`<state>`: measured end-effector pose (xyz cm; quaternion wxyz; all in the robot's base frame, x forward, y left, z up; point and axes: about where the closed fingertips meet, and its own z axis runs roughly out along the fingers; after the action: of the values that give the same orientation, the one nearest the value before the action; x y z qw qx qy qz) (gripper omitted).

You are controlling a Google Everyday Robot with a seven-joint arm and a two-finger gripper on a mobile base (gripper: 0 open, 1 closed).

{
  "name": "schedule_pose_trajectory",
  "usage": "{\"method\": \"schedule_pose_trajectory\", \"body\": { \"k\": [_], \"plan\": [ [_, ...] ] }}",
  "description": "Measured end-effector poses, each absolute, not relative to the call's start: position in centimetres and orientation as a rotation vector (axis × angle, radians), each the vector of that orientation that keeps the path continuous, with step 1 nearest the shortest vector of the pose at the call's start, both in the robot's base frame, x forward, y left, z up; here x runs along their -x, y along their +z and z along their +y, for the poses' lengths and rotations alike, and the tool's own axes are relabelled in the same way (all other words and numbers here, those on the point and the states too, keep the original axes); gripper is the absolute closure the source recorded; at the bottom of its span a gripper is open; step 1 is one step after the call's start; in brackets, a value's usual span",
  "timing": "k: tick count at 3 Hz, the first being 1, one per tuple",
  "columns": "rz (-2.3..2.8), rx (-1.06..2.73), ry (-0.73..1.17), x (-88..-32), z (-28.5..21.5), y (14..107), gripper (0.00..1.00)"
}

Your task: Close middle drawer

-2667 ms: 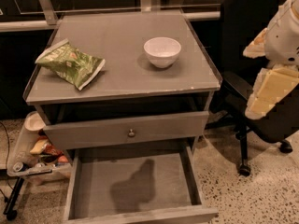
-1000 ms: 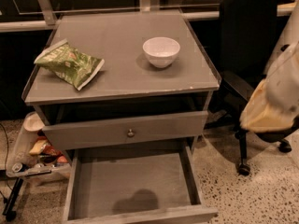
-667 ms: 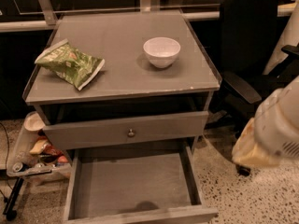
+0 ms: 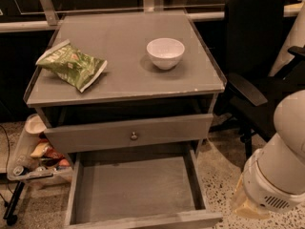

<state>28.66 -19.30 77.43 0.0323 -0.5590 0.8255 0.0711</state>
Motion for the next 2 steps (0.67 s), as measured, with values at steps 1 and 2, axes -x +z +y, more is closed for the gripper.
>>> {"method": "schedule_pose_trajectory", "body": {
  "k": [1,2],
  "plan": [
    [2.541,1.721,0.218,-28.7,-19.3,77.5,1.00],
    [2.574,1.687,0.304,-28.0,-19.1,72.5,1.00]
  ]
}}
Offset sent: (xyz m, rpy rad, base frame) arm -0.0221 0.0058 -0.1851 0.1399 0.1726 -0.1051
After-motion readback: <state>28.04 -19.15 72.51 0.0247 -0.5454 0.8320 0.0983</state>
